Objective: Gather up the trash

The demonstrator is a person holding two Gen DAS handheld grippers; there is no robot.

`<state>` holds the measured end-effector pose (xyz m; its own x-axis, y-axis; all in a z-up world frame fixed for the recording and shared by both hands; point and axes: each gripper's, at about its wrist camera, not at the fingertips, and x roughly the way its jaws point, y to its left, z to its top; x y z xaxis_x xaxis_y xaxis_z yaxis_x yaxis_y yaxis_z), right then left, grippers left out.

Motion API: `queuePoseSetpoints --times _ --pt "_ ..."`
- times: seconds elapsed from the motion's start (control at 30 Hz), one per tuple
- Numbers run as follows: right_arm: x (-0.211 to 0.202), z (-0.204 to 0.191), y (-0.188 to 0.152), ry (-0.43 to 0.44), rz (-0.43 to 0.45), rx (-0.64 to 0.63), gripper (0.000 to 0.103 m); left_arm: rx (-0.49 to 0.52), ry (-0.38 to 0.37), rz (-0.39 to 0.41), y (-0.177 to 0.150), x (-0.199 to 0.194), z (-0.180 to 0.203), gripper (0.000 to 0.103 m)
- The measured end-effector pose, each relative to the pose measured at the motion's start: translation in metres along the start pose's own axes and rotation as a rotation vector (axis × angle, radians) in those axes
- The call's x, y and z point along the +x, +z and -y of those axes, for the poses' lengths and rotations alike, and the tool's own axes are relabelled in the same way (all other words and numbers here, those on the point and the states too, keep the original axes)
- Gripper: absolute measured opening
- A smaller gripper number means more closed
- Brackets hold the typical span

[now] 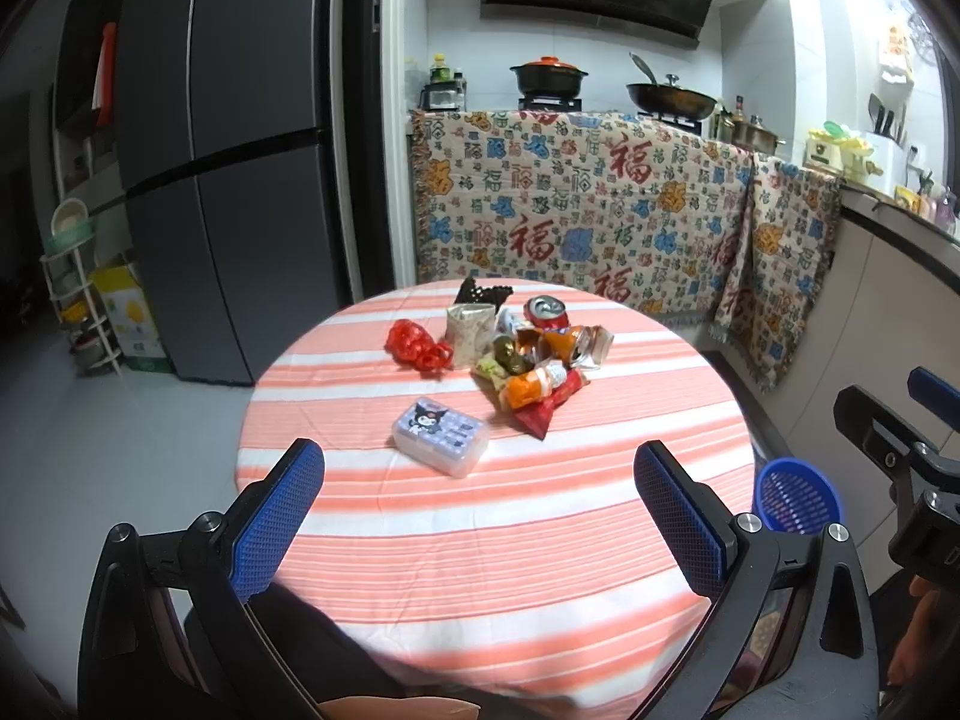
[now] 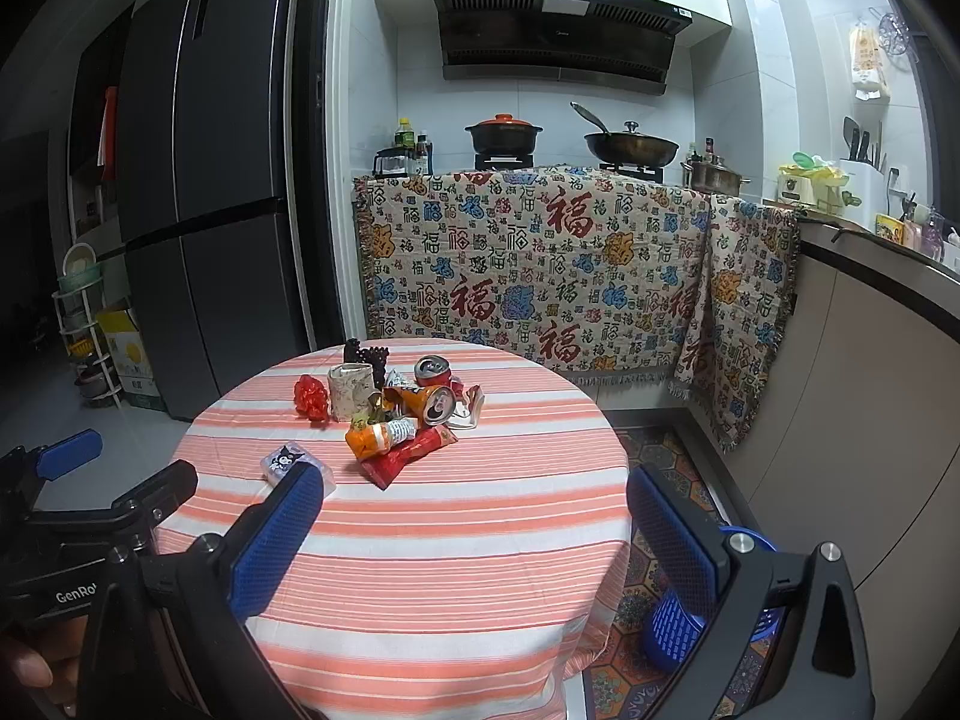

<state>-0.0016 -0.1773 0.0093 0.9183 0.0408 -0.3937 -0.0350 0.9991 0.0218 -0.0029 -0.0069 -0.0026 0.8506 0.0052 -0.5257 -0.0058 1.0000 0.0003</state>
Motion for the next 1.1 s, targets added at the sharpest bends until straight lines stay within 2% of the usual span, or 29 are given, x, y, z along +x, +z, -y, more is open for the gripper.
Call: queuePoseSetpoints --times 1.1 --pt "0.0029 0.0001 0.0000 0.005 -0.003 0.002 0.103 -0.001 0.000 -0.003 0.0004 0.0009 -0.0004 0.103"
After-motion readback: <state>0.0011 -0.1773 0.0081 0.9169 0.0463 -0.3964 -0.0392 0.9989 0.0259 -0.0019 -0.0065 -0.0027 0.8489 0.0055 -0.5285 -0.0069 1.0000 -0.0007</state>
